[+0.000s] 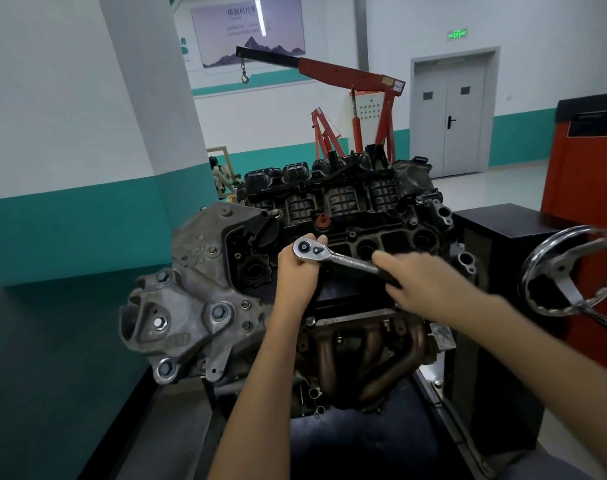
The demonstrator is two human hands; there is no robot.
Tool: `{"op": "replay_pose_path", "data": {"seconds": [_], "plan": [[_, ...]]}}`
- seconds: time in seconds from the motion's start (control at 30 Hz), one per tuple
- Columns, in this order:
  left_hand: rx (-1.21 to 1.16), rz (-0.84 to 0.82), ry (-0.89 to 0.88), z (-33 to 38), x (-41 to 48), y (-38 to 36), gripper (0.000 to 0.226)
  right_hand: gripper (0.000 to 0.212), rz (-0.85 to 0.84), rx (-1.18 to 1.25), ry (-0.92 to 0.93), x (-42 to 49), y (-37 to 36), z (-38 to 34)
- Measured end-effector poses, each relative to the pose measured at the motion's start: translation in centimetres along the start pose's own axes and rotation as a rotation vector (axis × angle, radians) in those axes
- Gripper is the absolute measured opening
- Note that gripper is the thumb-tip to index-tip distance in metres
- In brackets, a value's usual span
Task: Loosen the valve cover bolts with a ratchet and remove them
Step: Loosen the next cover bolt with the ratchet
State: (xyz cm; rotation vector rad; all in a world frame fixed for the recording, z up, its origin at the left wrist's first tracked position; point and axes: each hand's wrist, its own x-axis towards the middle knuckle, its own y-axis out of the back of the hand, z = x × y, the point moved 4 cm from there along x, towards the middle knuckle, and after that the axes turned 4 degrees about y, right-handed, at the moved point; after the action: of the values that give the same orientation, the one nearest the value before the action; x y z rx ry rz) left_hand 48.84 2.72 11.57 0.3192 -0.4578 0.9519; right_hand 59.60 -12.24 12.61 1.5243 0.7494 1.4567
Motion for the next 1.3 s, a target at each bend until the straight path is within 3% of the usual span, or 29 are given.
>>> {"op": "replay_pose_path", "data": {"seconds": [0.1, 0.2, 0.3, 0.4, 0.47, 0.6, 0.7, 0.8, 0.97, 1.1, 1.2, 1.3], "plan": [[0.019, 0.025, 0.016, -0.1, -0.1, -0.4, 0.046, 0.022, 0.148, 0.325, -0.202, -3.5, -3.3, -4.1], [0.049, 0.061, 0.044, -0.2, 0.1, -0.6, 0.049, 0.024, 0.171, 0.65, -0.285, -4.0, -5.7, -8.1], [0.083, 0.061, 0.032, -0.3, 0.4, -0.4, 0.053, 0.021, 0.058, 1.05, -0.359, -3.0, -6.3, -9.6], [0.073, 0.043, 0.024, -0.6, 0.3, -0.2, 0.056, 0.021, -0.173, 1.391, -0.414, -2.7, -5.9, -8.2], [0.035, 0.026, 0.038, -0.8, 0.3, 0.0, 0.053, 0.022, -0.26, 1.243, -0.396, -2.0, -4.6, -5.5], [0.054, -0.027, 0.016, -0.6, 0.7, 0.3, 0.048, 0.025, -0.194, 0.458, -0.21, 1.8, 1.1, 0.7], [0.007, 0.009, 0.046, -1.0, 0.6, 0.9, 0.045, 0.031, -0.17, 0.275, -0.129, 3.8, 3.2, 1.3], [-0.04, 0.042, 0.049, -1.5, 0.3, 0.8, 0.04, 0.031, -0.097, 0.284, -0.236, 2.2, 1.3, 0.1], [-0.043, 0.08, 0.028, -1.2, 0.2, 0.1, 0.049, 0.032, 0.112, 0.762, -0.369, -2.6, -4.8, -7.0], [0.081, 0.115, 0.063, -1.0, 0.5, 0.1, 0.046, 0.012, 0.19, 0.966, -0.436, -1.9, -7.8, -12.3], [0.031, 0.062, 0.081, -0.8, 0.4, 0.3, 0.051, 0.018, 0.125, 0.895, -0.36, -1.9, -7.1, -10.3], [0.044, -0.034, 0.05, -1.1, 0.5, 0.4, 0.053, 0.025, -0.068, 0.656, -0.18, -1.8, -4.5, -4.7]]}}
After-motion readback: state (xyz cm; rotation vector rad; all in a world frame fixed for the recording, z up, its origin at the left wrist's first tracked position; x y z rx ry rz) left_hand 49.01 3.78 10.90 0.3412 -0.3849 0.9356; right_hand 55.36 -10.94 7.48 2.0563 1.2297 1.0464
